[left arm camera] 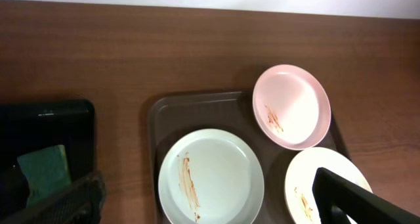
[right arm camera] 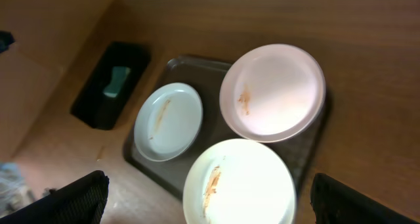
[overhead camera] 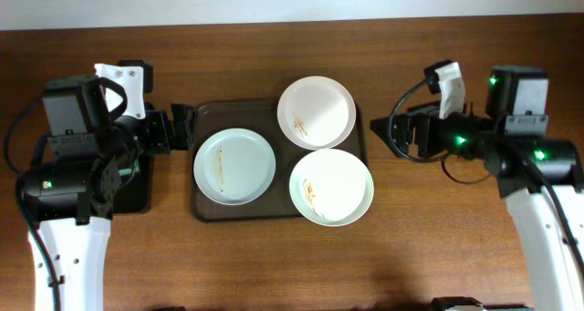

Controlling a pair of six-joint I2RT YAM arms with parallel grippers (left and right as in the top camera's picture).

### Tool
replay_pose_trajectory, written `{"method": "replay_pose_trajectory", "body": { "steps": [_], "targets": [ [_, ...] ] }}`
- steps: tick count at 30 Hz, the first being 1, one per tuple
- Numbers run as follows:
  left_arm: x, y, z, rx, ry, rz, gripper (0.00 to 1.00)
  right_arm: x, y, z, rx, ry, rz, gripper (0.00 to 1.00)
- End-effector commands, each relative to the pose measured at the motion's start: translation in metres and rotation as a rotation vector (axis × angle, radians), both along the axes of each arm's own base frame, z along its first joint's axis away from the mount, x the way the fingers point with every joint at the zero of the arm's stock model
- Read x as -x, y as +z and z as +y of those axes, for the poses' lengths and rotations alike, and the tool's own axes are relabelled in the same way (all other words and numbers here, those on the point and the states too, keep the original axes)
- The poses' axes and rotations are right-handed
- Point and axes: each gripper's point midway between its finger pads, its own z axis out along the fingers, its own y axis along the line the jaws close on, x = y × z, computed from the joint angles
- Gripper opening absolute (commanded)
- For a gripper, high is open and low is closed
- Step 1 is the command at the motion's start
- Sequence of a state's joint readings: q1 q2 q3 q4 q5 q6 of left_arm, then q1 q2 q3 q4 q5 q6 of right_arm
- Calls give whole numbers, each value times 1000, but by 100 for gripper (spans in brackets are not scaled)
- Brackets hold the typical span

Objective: Clean dirty plates on tray and stack at the side
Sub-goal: 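Grasp the green sponge with left gripper, left plate rim with right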

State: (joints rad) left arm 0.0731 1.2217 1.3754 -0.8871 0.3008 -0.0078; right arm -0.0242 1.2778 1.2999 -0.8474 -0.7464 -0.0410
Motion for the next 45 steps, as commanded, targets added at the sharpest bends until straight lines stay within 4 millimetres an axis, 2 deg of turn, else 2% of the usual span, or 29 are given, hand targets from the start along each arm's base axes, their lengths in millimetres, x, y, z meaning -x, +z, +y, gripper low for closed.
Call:
{"method": "replay_pose_trajectory", "body": {
  "steps": [1, 2, 4, 5, 6, 8, 9, 10, 11, 13, 15, 17, 19, 20, 25, 26, 27, 28, 31, 32, 35, 36, 38, 39, 42, 43, 45],
  "targets": [
    [0, -1, 8, -63, 8, 8, 81, -11, -16, 21, -71, 55, 101, 97],
    [0, -13, 32, -94, 164, 69, 75, -17, -34, 30, -43, 30, 166, 93],
    [6, -37, 77, -161, 475, 183, 75, -27, -74, 49, 87, -88, 276, 87],
    [4, -54, 86, -210, 508, 244, 87, -30, -88, 55, 150, -151, 299, 86],
    [3, -67, 93, -250, 528, 292, 94, -29, -97, 64, 199, -165, 306, 86],
    [-4, -95, 110, -367, 553, 379, 95, -24, -104, 86, 218, -114, 299, 85],
    [-10, -114, 115, -390, 561, 430, 94, -23, -107, 104, 220, -76, 281, 81],
    [-15, -127, 121, -389, 569, 460, 91, -25, -116, 119, 236, -75, 273, 75],
    [-21, -138, 133, -391, 586, 473, 89, -25, -125, 130, 252, -74, 275, 74],
    [-26, -151, 146, -443, 511, 505, 89, -23, -151, 149, 289, -39, 297, 72],
    [-32, -171, 167, -433, 534, 530, 89, -27, -176, 152, 319, -35, 333, 72],
    [-45, -196, 169, -361, 443, 541, 81, -30, -190, 155, 329, -33, 345, 72],
    [-45, -216, 183, -354, 445, 575, 72, -37, -194, 158, 324, -38, 326, 72],
    [-50, -235, 180, -284, 367, 584, 72, -38, -196, 158, 325, -38, 327, 72],
    [-49, -291, 190, -261, 400, 676, 70, -38, -198, 158, 327, -38, 332, 72],
    [-51, -294, 189, -255, 395, 675, 63, -38, -198, 158, 327, -38, 332, 72],
    [-53, -294, 190, -255, 397, 666, 49, -38, -198, 158, 327, -38, 332, 72],
    [-55, -293, 189, -246, 396, 659, 43, -38, -198, 158, 327, -38, 332, 72],
    [-63, -292, 184, -211, 384, 625, 42, -38, -198, 158, 328, -38, 332, 72],
    [-65, -292, 185, -212, 385, 618, 36, -38, -198, 158, 327, -38, 332, 72],
    [-65, -291, 185, -209, 391, 617, 1, -37, -198, 158, 328, -37, 333, 72],
    [-64, -286, 185, -196, 412, 613, 1, -37, -199, 158, 328, -35, 334, 72],
    [-60, -257, 183, -175, 455, 586, 1, -29, -199, 167, 336, -11, 333, 72],
    [-58, -230, 178, -152, 460, 547, 1, -24, -199, 173, 337, 4, 332, 68],
    [-50, -153, 157, -114, 425, 397, 1, -25, -198, 177, 327, -25, 331, 65],
    [-46, -141, 154, -118, 424, 375, 1, -26, -198, 176, 332, -30, 328, 64],
    [-38, -139, 149, -111, 416, 397, 1, -28, -200, 177, 331, -31, 324, 56]
  ]
}}
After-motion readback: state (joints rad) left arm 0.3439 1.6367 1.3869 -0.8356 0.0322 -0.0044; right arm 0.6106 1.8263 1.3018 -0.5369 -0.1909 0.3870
